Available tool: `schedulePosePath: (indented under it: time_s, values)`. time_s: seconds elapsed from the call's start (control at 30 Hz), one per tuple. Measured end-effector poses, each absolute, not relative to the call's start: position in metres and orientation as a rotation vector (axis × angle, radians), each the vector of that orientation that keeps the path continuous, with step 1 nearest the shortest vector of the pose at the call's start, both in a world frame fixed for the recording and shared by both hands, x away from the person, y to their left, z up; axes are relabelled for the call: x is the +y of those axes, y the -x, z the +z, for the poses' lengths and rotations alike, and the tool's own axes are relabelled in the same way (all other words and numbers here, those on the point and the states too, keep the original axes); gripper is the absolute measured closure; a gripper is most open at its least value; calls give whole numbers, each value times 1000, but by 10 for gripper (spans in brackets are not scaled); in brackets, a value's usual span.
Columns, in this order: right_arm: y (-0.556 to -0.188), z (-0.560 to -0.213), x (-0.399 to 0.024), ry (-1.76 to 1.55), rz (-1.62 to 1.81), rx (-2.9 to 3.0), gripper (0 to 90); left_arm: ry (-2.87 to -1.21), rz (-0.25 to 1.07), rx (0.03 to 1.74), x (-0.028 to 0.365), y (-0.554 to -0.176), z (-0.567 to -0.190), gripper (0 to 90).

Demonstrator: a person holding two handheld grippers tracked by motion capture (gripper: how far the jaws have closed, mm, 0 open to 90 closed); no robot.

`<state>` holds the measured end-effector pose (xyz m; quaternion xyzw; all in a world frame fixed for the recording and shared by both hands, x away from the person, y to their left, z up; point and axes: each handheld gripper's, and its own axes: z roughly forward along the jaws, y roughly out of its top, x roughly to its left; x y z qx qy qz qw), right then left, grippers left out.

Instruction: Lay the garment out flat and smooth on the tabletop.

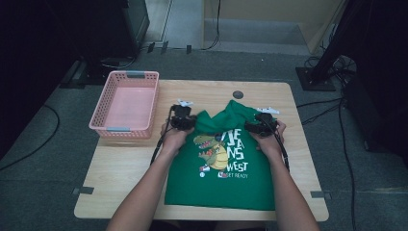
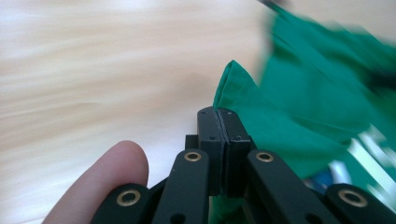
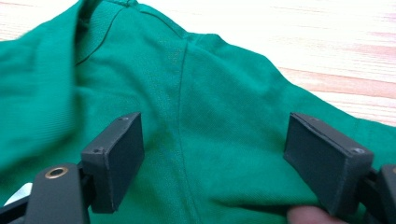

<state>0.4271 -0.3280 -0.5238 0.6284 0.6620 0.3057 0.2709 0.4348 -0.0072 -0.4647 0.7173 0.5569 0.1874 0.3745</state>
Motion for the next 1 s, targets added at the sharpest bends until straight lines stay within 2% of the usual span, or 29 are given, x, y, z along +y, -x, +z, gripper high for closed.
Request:
schedulePosePath:
  time_s: [0.07,0.1,0.17,0.23,0.3,0.37,0.47,0.63,0.77,0.83,1.0]
  values:
    - [-427,-524,-328,-1692,824,1784,197,-1740,610,1526,9,-438,-462,900]
    - [-427,-524,-328,-1692,824,1784,198,-1695,667,1560,14,-438,-462,871]
    - [-427,-524,-328,-1692,824,1784,197,-1662,764,1570,19,-437,-461,777]
    - [-427,-524,-328,-1692,824,1784,198,-1634,804,1565,20,-436,-459,663]
    - [-427,-524,-328,-1692,823,1784,198,-1596,829,1557,20,-434,-457,619]
    - [-427,-524,-328,-1692,823,1784,198,-1573,755,1520,19,-436,-457,578]
    - [-427,-524,-328,-1692,824,1784,198,-1655,633,1451,10,-443,-464,514]
    - [-427,-524,-328,-1693,824,1783,198,-1752,571,1426,-8,-455,-482,432]
    - [-427,-524,-328,-1693,824,1783,198,-1900,611,1457,-13,-469,-502,437]
    - [-427,-524,-328,-1694,824,1782,198,-1893,590,1529,-8,-474,-511,439]
    - [-427,-524,-328,-1694,825,1783,198,-1809,703,1623,0,-471,-514,475]
